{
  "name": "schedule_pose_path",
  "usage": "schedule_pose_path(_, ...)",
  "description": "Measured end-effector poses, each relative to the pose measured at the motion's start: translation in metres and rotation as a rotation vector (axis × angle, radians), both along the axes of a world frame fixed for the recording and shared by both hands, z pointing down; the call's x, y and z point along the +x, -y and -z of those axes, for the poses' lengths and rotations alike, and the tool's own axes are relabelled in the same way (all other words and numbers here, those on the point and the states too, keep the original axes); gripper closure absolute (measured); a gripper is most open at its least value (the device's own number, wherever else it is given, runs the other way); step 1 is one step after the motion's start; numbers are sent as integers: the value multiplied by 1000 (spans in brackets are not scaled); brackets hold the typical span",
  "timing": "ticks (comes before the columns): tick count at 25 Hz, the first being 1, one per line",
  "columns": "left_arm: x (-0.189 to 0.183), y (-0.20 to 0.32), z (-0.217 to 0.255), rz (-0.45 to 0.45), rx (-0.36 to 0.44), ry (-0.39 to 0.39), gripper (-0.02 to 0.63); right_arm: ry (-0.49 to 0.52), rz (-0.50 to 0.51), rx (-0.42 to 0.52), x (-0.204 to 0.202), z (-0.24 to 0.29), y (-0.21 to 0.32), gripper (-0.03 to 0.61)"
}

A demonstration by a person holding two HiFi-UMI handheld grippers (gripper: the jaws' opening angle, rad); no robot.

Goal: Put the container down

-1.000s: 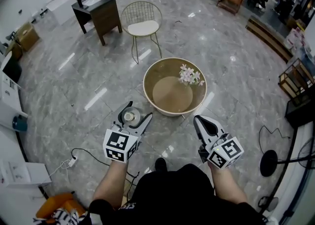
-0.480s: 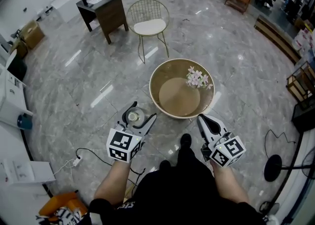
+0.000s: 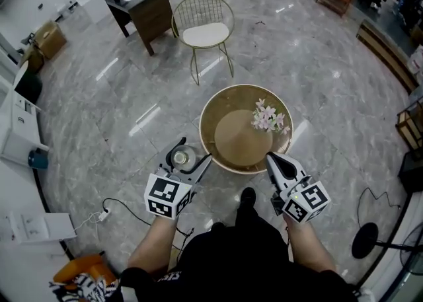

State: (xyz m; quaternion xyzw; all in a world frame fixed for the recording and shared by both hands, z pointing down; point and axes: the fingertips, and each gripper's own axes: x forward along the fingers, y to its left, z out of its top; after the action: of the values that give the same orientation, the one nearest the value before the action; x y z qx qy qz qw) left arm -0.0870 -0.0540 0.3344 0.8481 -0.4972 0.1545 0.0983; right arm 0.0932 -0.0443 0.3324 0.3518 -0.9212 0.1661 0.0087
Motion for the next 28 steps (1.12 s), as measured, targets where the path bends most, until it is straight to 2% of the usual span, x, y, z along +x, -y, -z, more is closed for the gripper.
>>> schedule_pose_path(7,40,84,-10,25,-25,25,279,-3,52,-20,33,-13,91,565)
schedule_pose_path(14,71,131,-25,32,-46,15,279,-10,86,-16,49,-24,141,565)
schedule_pose_path(21,61,155,-48,45,-73,14,279,-29,113,-27,34,-33,164,565)
schedule_pose_path(28,27,168,-60,25,-79,22,279,-66,117,-59,-6,-42,175,565)
